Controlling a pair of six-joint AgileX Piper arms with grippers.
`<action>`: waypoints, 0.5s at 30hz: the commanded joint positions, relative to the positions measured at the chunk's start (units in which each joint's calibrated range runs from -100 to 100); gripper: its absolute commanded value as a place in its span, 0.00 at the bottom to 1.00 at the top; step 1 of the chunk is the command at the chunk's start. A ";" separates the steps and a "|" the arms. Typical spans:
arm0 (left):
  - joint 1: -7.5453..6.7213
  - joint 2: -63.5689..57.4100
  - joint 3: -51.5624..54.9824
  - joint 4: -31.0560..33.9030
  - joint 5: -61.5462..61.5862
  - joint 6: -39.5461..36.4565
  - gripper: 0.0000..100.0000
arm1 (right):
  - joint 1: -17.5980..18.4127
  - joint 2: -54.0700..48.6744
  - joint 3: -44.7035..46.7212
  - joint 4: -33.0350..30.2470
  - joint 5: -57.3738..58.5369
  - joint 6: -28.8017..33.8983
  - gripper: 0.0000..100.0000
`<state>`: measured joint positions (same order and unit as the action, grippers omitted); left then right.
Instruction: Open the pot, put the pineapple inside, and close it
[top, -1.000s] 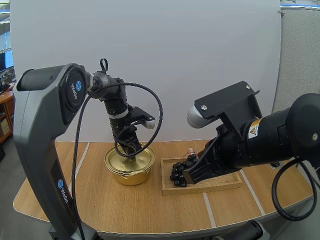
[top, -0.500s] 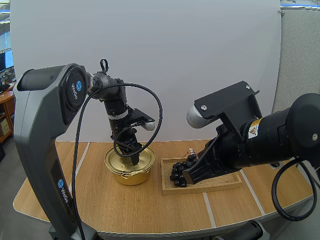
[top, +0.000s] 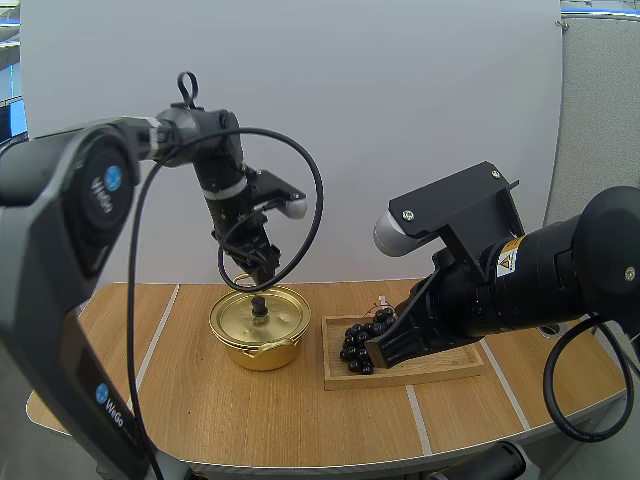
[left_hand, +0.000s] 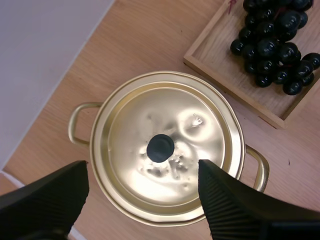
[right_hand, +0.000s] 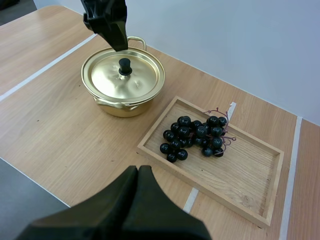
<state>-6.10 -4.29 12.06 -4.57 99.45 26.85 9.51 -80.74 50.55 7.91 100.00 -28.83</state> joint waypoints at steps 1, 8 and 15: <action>0.06 -4.48 -0.39 1.24 0.55 -2.61 1.00 | -0.21 -0.63 0.18 0.30 0.00 -0.21 0.00; 0.06 -14.72 -0.39 5.46 0.55 -7.21 1.00 | -0.21 -0.63 0.18 0.30 0.00 -0.21 0.00; 0.06 -23.16 -0.39 11.08 0.55 -10.13 1.00 | -0.21 -0.63 0.18 0.30 0.00 -0.21 0.00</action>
<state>-6.10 -25.04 12.03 4.24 99.78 18.68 9.51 -80.74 50.55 8.01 100.00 -28.83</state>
